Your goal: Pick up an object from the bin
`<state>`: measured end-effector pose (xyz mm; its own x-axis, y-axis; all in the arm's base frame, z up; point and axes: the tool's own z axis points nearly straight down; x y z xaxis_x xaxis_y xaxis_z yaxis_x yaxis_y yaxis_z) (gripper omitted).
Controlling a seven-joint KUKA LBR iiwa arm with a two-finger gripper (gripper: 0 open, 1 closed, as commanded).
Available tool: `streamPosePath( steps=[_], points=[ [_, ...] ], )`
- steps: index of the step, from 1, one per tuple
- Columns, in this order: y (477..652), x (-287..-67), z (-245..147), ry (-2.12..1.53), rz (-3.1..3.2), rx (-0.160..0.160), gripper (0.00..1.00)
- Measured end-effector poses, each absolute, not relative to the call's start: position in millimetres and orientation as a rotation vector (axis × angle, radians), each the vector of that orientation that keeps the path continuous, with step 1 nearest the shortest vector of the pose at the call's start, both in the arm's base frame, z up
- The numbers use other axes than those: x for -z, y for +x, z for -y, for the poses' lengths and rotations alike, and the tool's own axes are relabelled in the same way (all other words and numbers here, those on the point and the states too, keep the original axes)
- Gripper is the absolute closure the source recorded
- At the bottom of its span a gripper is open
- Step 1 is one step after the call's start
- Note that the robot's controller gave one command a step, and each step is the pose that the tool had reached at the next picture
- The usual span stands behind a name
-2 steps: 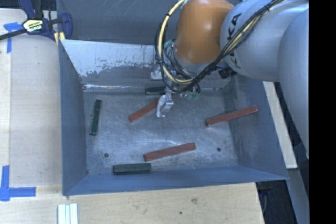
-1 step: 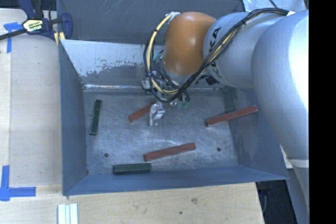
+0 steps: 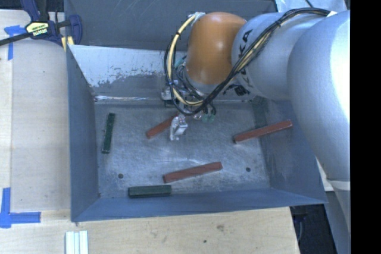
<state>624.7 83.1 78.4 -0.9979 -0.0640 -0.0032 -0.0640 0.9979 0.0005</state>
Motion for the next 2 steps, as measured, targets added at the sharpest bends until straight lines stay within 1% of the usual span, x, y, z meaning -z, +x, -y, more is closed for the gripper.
streamPosePath(
  steps=[2],
  points=[
    [625.5, -78.3, -82.5, -0.098, -3.139, -0.001, 0.00]
  ],
)
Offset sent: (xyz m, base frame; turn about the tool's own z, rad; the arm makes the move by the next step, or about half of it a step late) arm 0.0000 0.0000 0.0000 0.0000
